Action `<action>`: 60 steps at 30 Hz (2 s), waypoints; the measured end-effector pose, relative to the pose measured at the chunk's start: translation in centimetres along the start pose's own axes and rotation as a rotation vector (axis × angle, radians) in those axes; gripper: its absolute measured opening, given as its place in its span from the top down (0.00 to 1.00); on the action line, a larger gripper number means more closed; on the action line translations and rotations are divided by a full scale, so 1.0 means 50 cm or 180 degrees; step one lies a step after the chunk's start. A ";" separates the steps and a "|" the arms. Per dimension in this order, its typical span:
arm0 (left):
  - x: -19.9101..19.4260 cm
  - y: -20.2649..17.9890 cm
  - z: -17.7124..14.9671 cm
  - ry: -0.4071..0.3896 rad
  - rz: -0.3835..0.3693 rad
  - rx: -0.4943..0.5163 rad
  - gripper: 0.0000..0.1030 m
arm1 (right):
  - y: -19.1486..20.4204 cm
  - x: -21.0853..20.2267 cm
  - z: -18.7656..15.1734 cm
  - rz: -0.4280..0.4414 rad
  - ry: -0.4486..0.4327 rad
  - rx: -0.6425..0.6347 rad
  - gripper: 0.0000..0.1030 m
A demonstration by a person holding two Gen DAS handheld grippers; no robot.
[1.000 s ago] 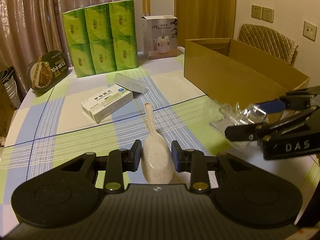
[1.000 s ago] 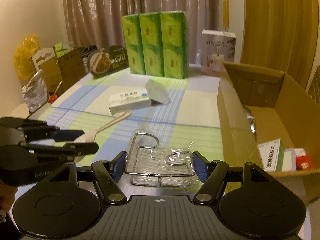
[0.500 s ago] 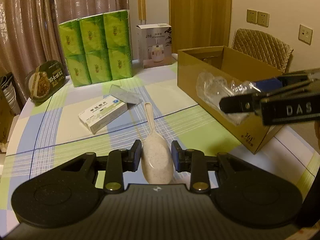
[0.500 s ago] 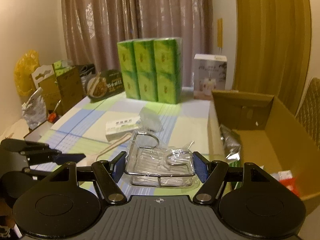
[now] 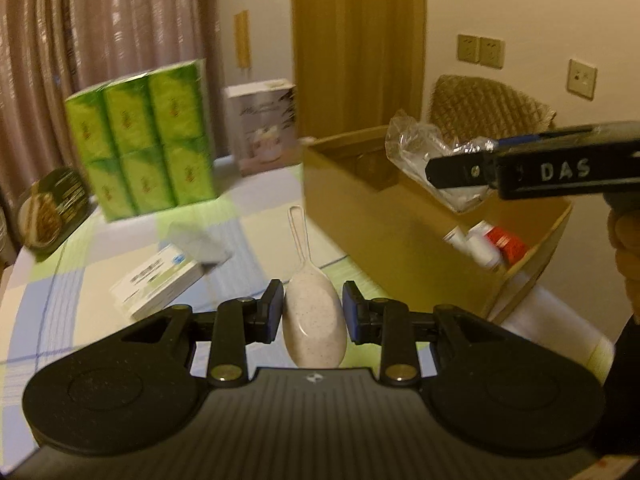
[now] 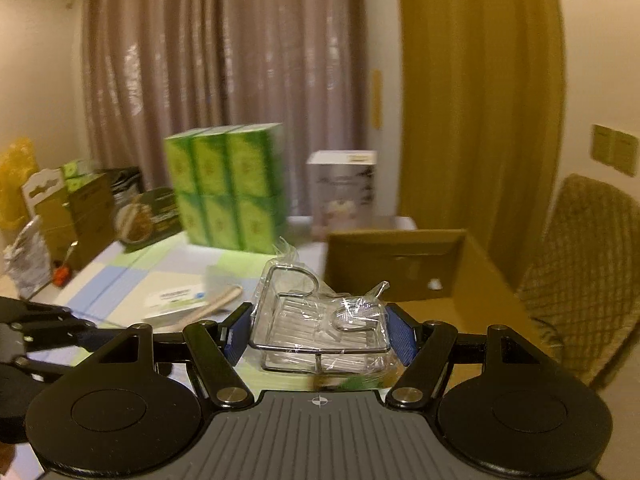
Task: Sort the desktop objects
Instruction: 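Open both tools to drop the spoon and wire rack into the box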
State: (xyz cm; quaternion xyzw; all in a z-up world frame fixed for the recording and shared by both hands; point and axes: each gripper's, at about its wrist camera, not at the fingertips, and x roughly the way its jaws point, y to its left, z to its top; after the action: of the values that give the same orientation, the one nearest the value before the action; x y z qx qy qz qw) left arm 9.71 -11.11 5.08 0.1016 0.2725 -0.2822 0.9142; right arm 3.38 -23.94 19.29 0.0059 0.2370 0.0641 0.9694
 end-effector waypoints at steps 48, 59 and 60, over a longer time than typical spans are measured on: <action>0.128 -0.137 0.080 0.0053 -0.0377 -0.0123 0.47 | -0.189 0.014 -0.070 -0.0158 0.0146 0.0449 0.12; 0.086 -0.104 0.042 0.0089 -0.0202 -0.0190 0.35 | -0.169 -0.021 -0.110 -0.0191 0.0206 0.0585 0.12; 0.082 -0.099 0.036 0.0098 -0.0189 -0.0207 0.33 | -0.166 -0.025 -0.111 -0.0178 0.0203 0.0587 0.12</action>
State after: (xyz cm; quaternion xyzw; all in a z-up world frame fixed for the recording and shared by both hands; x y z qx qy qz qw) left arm 10.51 -17.66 4.16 0.0681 0.2985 -0.2986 0.9039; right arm 0.77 -32.42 14.60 0.0865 0.2727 0.0151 0.9581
